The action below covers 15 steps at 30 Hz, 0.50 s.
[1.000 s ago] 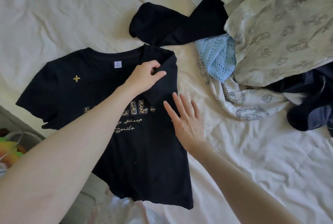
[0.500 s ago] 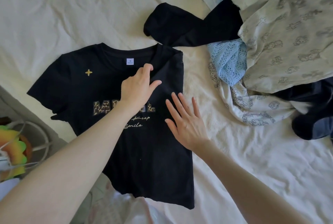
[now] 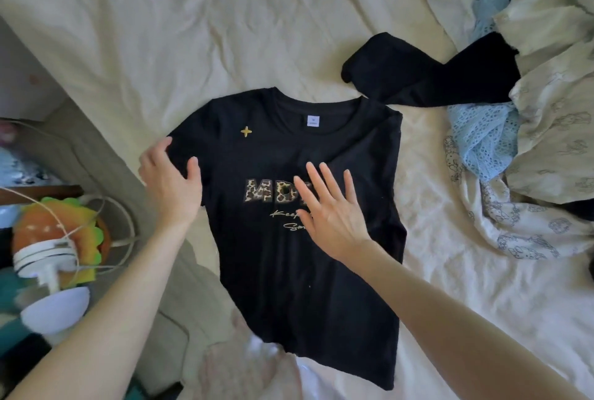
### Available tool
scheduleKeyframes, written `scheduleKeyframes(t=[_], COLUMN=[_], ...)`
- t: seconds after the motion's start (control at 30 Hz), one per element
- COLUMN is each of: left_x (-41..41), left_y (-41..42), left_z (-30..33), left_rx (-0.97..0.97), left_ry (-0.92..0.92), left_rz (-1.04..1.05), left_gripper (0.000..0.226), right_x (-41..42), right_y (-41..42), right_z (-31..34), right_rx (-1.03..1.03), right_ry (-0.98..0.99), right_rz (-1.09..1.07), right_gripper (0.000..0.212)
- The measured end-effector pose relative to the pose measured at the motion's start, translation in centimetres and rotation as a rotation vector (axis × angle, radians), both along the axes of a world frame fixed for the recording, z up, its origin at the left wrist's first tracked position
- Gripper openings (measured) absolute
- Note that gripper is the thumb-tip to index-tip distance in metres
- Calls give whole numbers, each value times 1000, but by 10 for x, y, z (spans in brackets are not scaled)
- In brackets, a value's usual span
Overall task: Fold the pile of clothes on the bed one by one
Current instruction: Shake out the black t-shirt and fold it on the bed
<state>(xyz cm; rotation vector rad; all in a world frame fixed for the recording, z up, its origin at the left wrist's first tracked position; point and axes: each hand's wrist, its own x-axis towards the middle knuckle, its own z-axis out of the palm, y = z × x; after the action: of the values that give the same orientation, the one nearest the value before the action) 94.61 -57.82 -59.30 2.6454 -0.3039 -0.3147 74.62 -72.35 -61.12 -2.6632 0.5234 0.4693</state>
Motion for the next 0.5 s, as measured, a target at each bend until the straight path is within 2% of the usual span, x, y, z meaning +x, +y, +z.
scheduleKeyframes(t=[0.1, 0.17, 0.23, 0.3, 0.37, 0.43, 0.5], left_x=[28, 31, 26, 18, 11, 4, -8], left_y=[17, 22, 23, 22, 21, 19, 18], left_z=[2, -2, -9, -12, -12, -12, -6], left_rx=[-209, -238, -181, -168, -244, -374, -421], left_ry=[498, 798, 898, 889, 819, 646, 389], left_rz=[523, 621, 601, 672, 766, 742, 561], left_gripper=[50, 40, 37, 38, 28, 18, 17], right_x=[29, 40, 44, 46, 48, 49, 50], right_y=[24, 36, 42, 42, 40, 36, 32], right_z=[-5, -12, -20, -25, -25, -21, -13], right_rx=[24, 33, 31, 16, 18, 57, 180], right_ry=[41, 108, 174, 219, 249, 249, 192], right_rz=[65, 85, 82, 89, 98, 111, 50], right_gripper=[58, 60, 61, 61, 62, 61, 56])
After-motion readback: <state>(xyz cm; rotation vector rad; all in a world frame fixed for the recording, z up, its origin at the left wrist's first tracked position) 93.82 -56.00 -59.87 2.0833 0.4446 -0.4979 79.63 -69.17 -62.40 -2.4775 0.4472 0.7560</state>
